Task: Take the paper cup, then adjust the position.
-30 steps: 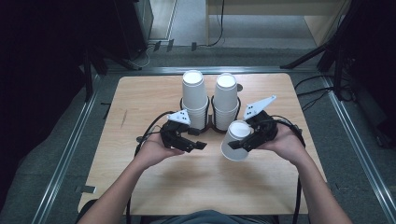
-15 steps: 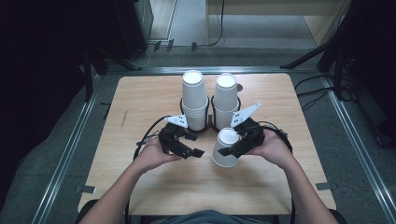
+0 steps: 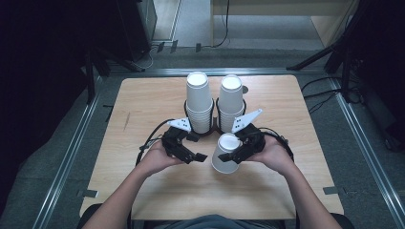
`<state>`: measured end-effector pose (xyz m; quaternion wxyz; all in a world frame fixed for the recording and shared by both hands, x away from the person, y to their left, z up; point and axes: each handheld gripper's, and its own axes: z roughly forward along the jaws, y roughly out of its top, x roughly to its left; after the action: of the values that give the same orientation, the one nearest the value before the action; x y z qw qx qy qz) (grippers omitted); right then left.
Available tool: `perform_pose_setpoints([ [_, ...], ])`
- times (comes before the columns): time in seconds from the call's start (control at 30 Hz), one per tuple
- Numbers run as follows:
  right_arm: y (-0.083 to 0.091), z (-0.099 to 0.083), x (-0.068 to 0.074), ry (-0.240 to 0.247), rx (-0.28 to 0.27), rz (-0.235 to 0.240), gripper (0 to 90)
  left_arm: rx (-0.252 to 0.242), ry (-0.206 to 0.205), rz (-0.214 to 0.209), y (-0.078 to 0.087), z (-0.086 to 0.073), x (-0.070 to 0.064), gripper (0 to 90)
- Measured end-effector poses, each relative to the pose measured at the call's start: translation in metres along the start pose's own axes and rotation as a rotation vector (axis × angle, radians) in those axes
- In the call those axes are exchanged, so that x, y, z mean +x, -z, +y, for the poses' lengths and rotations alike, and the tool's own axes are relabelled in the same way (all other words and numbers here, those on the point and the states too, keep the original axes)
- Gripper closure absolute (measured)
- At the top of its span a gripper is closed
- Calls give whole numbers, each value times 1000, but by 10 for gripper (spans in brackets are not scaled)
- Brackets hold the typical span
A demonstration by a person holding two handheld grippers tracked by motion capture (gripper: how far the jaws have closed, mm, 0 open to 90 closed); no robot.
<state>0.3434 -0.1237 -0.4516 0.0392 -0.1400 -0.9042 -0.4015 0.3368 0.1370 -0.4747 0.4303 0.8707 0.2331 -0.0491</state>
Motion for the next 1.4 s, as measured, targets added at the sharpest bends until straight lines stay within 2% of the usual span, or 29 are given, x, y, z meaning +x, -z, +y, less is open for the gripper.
perform_pose_setpoints([
  [0.1,-2,0,-1,-4,-9,-1,227,11,-4,-7,-4,0,-1,55],
  [0.2,-4,0,-2,-4,-12,-2,227,26,-24,-2,-8,1,-4,19],
  [0.43,-7,2,-2,-2,-20,-1,227,35,-32,-27,-16,2,-8,18],
  [0.77,-10,7,-1,-14,-40,0,227,17,-39,-38,-21,3,-10,9],
  [1.03,-9,11,-1,-26,-59,5,228,3,-59,-52,-26,5,-13,9],
  [1.13,-9,13,1,-25,-64,8,228,8,-55,-63,-30,5,-14,0],
  [1.2,-10,15,1,-24,-69,12,228,3,-48,-86,-33,4,-12,0],
  [1.4,-10,17,2,-33,-90,28,228,-27,-42,-89,-36,4,-11,0],
])
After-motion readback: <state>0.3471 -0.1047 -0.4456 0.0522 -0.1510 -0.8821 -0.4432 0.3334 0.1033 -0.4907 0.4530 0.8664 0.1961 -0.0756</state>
